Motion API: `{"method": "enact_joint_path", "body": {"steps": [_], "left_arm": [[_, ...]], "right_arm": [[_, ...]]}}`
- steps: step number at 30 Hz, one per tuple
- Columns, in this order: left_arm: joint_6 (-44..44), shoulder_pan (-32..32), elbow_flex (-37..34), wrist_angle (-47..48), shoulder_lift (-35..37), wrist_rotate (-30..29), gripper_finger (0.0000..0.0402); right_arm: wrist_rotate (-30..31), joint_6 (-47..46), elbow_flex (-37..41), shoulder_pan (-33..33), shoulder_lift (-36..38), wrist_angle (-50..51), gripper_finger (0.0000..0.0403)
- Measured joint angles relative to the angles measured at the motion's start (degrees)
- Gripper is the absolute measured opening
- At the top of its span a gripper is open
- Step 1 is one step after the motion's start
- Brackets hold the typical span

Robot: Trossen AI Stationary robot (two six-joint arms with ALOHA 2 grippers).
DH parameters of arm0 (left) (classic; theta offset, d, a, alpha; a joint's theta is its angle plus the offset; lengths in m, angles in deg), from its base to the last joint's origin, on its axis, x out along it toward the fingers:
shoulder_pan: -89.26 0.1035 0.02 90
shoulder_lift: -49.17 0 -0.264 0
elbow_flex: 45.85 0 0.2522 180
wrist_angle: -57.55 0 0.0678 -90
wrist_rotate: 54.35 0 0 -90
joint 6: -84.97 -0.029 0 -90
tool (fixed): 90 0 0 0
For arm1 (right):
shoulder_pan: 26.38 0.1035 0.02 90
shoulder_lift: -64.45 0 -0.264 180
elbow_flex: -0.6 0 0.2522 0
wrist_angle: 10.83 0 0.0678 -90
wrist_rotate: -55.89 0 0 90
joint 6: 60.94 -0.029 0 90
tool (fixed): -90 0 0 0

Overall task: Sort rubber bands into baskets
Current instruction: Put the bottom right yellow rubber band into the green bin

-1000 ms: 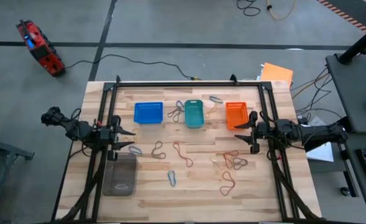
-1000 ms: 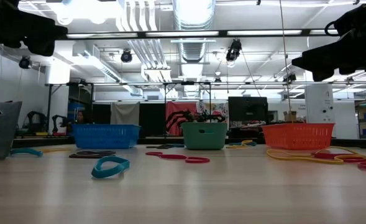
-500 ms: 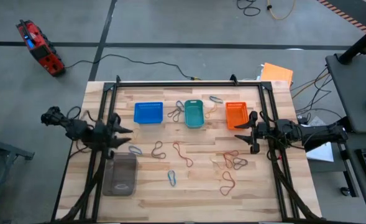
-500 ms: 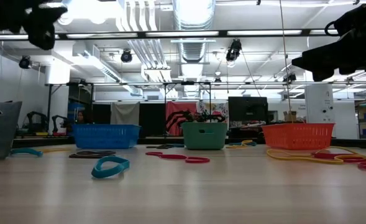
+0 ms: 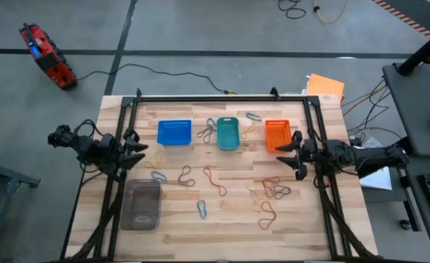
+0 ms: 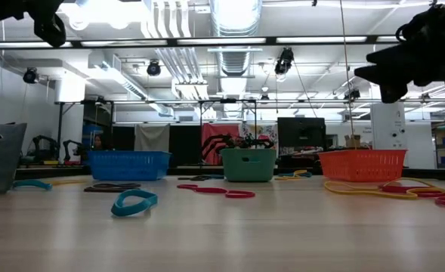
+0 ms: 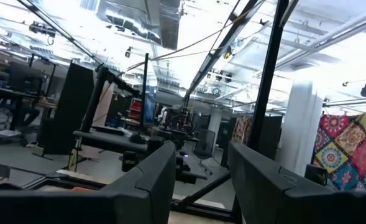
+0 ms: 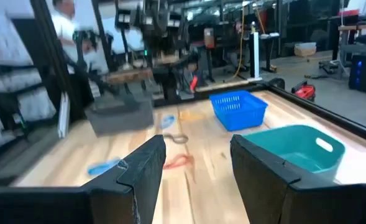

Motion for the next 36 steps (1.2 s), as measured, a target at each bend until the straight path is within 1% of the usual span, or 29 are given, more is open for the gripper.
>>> {"method": "enact_joint_path", "body": {"steps": [5, 9, 12, 15, 20, 23, 25, 33, 36], "left_arm": [[0.1, 0.0, 0.0, -0.1, 0.0, 0.0, 0.0133], [0.2, 0.0, 0.0, 0.0, -0.1, 0.0, 0.0133], [2.4, 0.0, 0.0, -0.1, -0.5, -0.1, 0.0133], [3.2, 0.0, 0.0, -1.2, -1.3, -3.0, 0.0133], [2.9, 0.0, 0.0, -1.5, -4.1, -5.0, 0.0133], [4.2, 0.0, 0.0, -1.6, -6.5, -8.9, 0.0133], [5.4, 0.0, 0.0, -1.5, -8.2, -10.3, 0.0133], [10.7, 0.0, 0.0, -1.1, -18.5, -10.4, 0.0133], [12.7, -0.1, 1.8, 2.3, -21.9, -10.4, 0.0132]], "right_arm": [[-0.5, -1.2, -2.9, 0.0, -1.7, -0.8, 0.0178], [-0.5, -2.2, -5.8, 0.0, -4.9, -0.8, 0.0178], [-0.5, -3.7, -7.5, 0.0, -8.0, -0.8, 0.0178], [-0.4, -5.8, -9.3, 0.0, -12.1, -0.8, 0.0178], [-0.3, -6.5, -14.2, 0.0, -20.1, -0.8, 0.0178], [-0.3, -6.2, -18.2, 0.0, -25.3, 0.1, 0.0178], [-0.3, -6.3, -21.7, 0.0, -28.7, 3.4, 0.0178], [-0.7, -11.7, -36.4, 0.0, -41.7, 21.1, 0.0178], [-0.8, -13.7, -42.1, 0.5, -46.2, 28.6, 0.0178]]}}
